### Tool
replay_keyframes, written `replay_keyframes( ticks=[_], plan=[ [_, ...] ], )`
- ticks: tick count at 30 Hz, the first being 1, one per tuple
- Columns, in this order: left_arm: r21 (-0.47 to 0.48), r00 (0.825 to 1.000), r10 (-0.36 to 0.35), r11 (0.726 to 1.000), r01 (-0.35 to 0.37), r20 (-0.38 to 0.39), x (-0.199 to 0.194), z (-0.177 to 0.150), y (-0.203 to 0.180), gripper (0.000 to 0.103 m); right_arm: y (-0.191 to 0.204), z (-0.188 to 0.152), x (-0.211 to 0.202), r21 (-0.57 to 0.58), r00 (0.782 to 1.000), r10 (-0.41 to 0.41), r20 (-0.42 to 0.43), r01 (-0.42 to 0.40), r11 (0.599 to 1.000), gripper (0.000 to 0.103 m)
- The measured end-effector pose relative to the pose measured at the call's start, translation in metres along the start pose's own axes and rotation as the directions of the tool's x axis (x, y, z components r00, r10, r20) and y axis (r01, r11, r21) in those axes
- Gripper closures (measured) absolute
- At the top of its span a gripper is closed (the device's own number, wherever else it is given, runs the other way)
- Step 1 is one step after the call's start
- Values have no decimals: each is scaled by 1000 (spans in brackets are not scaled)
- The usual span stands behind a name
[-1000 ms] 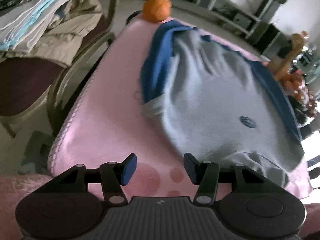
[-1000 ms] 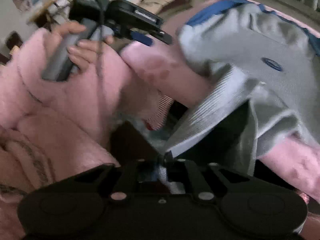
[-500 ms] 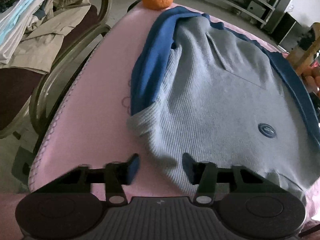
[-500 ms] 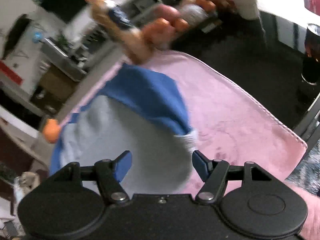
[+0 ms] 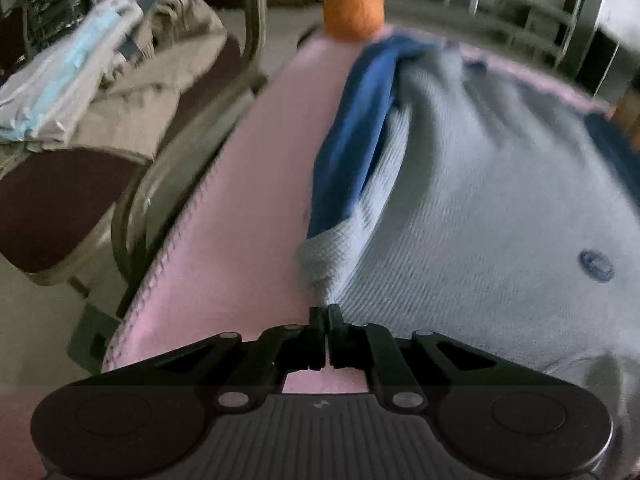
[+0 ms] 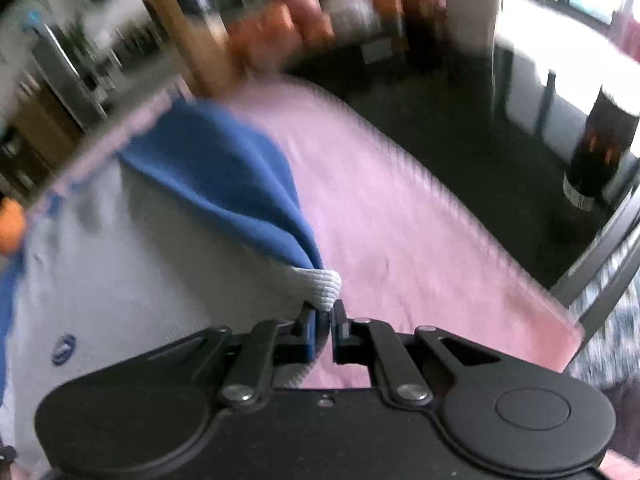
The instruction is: Fold clothes
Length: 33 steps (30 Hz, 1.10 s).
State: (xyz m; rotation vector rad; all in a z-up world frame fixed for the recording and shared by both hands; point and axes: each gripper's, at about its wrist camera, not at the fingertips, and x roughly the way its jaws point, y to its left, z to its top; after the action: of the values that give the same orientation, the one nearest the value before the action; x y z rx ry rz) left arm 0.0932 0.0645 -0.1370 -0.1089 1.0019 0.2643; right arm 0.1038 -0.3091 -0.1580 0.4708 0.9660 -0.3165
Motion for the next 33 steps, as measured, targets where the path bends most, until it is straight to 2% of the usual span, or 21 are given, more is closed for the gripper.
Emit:
replay_keyframes(
  ticks=[3,4,5,8,11,15,18,20,21,22,24,26,28,30,33],
  plan=[
    [30,1000,16,999,-16,7,-8,-3,0,82,7,-3,7,-32,999,-31,-35,30,999,88],
    [23,1000,27,999,-27,5,-13,-3,3,78,7,-5,3,-32,999,-30,-34,29,999,77],
    [12,1000,31,999,-31,7,-19,-4,6,79,7,-6,-2,-27,999,-26,-31,25,999,71],
    [-26,998,-18,999,20,61,-45,0,14,78,2,-6,-30,20,999,53,8,-53,998,69],
    [13,986,-60,998,58,156,-74,15,1,76,12,3,-55,-1,988,147,52,-147,989,64],
    [95,953,-165,985,146,254,-104,45,-23,72,56,27,-82,-105,956,282,82,-273,956,61],
    [153,915,-240,968,199,324,-118,70,-38,71,96,46,-96,-203,919,386,85,-363,909,61],
    [209,887,-283,953,218,365,-119,87,-49,66,124,55,-105,-283,902,416,113,-372,884,63],
    [239,883,-288,948,210,370,-113,93,-57,63,138,60,-105,-329,900,415,137,-353,876,69],
    [265,884,-289,944,199,367,-105,99,-64,61,153,64,-102,-369,898,410,158,-331,869,76],
    [298,912,-263,939,169,313,-71,108,-78,61,177,77,-82,-406,904,397,155,-308,860,77],
    [290,949,-233,942,167,212,-25,111,-84,63,195,87,-52,-411,911,390,134,-307,858,77],
    [282,974,-201,945,164,108,22,115,-90,68,211,94,-16,-421,926,363,106,-289,860,76],
    [278,984,-177,946,166,15,53,115,-92,68,223,100,22,-414,945,322,61,-270,869,73],
    [240,983,-181,954,179,-14,63,118,-86,63,248,108,70,-420,964,267,23,-233,877,62]
  ],
)
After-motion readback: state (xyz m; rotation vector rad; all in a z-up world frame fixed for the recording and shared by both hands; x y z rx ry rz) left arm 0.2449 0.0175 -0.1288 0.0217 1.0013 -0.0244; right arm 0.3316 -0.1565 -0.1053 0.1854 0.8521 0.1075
